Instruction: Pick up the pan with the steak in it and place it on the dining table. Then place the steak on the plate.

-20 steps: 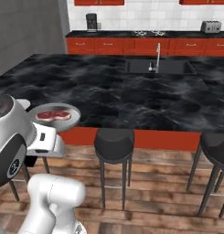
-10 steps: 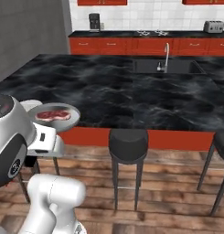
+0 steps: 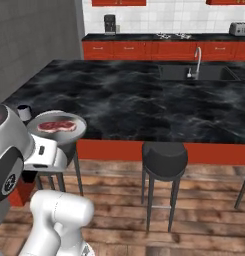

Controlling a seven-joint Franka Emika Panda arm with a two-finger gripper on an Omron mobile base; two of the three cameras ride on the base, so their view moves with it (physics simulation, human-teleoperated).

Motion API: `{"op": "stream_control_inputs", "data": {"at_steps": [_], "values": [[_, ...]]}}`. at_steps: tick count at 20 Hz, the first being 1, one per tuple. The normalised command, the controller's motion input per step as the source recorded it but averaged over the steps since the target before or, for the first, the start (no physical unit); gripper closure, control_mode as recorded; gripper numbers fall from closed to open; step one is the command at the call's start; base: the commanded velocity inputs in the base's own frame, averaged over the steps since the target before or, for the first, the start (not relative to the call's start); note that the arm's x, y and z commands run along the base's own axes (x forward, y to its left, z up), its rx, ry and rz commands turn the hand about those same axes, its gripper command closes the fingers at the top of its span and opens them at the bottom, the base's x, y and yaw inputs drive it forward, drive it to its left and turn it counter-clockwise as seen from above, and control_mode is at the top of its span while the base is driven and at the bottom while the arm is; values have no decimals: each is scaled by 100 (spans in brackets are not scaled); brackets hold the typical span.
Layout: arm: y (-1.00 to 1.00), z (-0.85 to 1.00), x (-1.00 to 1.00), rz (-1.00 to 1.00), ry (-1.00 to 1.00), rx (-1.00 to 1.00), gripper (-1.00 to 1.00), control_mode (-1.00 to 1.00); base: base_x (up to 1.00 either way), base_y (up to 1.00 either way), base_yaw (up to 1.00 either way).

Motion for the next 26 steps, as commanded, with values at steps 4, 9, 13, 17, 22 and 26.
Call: {"op": "stream_control_inputs", "data": {"at_steps": [4, 9, 13, 17, 22, 26], "values": [[0, 0, 0, 0, 0, 0, 100, 100, 73, 25, 0], [0, 0, 0, 0, 0, 0, 100, 100, 84, 41, -1], [0, 0, 0, 0, 0, 0, 100, 100, 74, 35, -2], [5, -3, 13, -1, -1, 0, 100, -100, 48, 22, -3], [22, -23, 53, -2, -4, -3, 100, -100, 0, 0, 0], [21, -42, 32, 0, 0, -4, 100, -100, 0, 0, 0]]}}
